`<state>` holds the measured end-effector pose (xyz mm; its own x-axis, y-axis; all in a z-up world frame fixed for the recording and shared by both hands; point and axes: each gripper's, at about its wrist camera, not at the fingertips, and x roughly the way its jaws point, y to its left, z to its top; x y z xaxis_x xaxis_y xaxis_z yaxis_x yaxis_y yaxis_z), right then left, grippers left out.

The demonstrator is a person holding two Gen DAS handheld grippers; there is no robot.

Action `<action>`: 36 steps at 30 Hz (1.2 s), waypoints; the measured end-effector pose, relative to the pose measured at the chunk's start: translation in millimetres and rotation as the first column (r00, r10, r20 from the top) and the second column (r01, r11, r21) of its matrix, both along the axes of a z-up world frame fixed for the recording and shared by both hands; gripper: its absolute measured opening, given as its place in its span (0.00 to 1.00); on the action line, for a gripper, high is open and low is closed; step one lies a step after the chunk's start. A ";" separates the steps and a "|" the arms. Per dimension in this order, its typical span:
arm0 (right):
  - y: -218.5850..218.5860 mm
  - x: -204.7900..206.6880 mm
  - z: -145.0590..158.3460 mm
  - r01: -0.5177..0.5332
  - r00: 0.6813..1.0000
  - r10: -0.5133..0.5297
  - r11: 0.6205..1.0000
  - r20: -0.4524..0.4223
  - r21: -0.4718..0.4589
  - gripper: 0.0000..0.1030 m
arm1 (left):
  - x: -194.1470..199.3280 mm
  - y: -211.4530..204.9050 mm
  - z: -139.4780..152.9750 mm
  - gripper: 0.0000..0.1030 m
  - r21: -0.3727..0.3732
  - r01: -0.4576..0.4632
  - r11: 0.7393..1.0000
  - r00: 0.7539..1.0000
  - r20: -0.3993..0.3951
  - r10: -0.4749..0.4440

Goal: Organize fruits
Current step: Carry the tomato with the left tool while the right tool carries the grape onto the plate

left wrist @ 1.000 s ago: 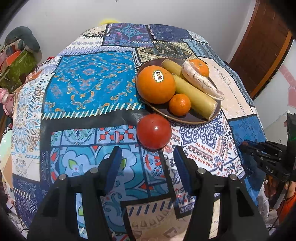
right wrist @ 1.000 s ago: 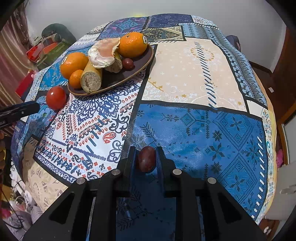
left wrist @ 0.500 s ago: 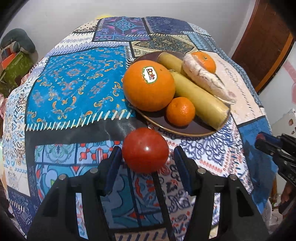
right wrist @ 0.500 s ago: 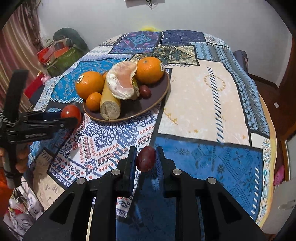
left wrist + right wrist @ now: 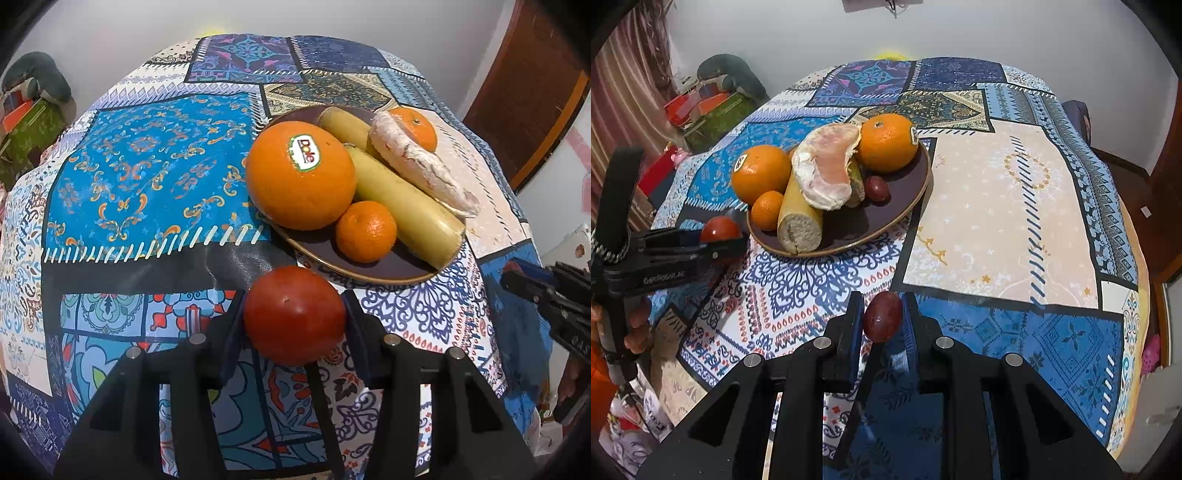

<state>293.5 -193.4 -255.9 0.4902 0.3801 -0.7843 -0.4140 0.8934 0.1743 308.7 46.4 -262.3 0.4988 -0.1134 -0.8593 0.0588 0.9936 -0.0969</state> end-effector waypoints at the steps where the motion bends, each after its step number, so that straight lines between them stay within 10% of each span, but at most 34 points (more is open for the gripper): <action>1: -0.3 0.9 1.0 0.001 1.000 -0.001 1.000 0.004 0.002 0.18 | -2.0 -0.8 2.8 0.48 0.001 0.004 1.000 1.000 0.007 -0.004; 17: 10.7 30.0 40.7 -0.015 0.993 0.011 1.000 0.122 0.026 0.18 | 21.8 -12.4 66.7 0.48 -0.011 0.038 0.999 0.988 0.153 -0.035; 36: 33.5 76.5 31.4 -0.050 0.989 0.046 0.998 0.141 0.029 0.18 | 80.7 -41.7 59.7 0.48 -0.017 0.071 0.997 0.984 0.163 -0.067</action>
<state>370.0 -159.9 -224.5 0.5751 0.4298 -0.6961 -0.4786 0.8668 0.1399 389.4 4.7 -202.6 0.6219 -0.1705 -0.7643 0.1439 0.9843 -0.1025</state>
